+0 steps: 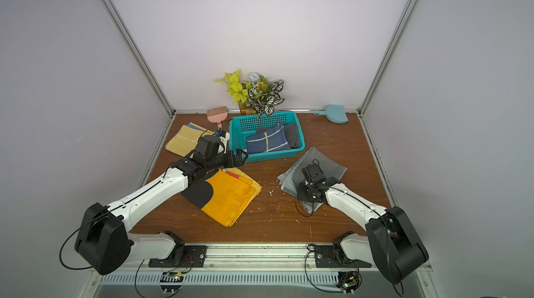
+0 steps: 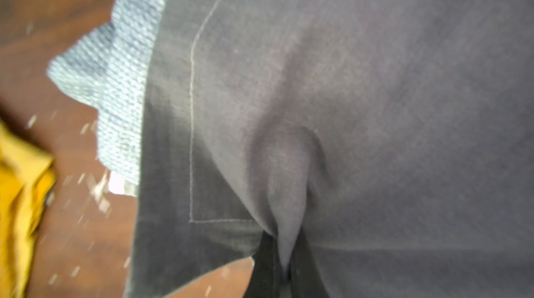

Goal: Put the folded pillowcase in the basket
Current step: Move to the center of the board, then pick up the item at the center of the board.

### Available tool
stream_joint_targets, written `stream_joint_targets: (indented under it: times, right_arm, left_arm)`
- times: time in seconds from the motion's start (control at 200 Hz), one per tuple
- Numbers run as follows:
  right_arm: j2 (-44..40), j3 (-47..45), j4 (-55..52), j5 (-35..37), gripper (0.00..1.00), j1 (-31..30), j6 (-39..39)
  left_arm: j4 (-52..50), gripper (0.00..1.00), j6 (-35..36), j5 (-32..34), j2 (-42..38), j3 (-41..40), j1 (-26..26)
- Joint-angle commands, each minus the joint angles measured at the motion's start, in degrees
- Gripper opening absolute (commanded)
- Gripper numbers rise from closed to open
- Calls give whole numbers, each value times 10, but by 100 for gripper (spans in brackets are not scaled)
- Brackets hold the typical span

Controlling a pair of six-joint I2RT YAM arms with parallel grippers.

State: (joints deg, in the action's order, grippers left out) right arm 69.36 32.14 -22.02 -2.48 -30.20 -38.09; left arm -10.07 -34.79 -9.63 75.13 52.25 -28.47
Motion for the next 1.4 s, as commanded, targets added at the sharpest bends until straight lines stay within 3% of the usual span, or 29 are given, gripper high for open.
stream_joint_targets:
  times: [0.0,0.12,0.27,0.415,0.51,0.576,0.711,0.836,0.931,1.196,1.396]
  right_arm:
    - [-48,-15,-31,-38,5,-46,-99]
    - [-38,-11,-3,-43,8,-119,-148]
    - [43,38,59,-50,18,-197,-178]
    - [106,119,96,-58,42,-233,-172]
    - [101,164,108,-72,63,-237,-158]
    - [76,202,51,-35,75,-232,-133]
    - [-11,208,-64,50,86,-154,-67]
    - [-61,171,-123,33,88,10,32]
    - [-52,154,-122,26,93,87,80]
    - [31,128,-12,-66,99,208,146]
    - [104,133,-7,-69,99,228,198]
  left_arm:
    - [13,99,-14,5,-14,-13,-9]
    - [12,99,-18,8,-17,-19,-16]
    - [10,99,-21,12,-20,-19,-19]
    - [-1,99,-21,18,-24,-14,-19]
    - [-9,99,-23,15,-24,-13,-22]
    - [-18,99,-25,5,-21,-12,-29]
    - [-30,100,-35,12,-19,-15,-80]
    - [-27,99,-66,13,8,-19,-148]
    - [5,99,-104,3,39,-37,-192]
    - [106,99,-184,-39,107,-74,-228]
    - [148,99,-206,-74,134,-89,-235]
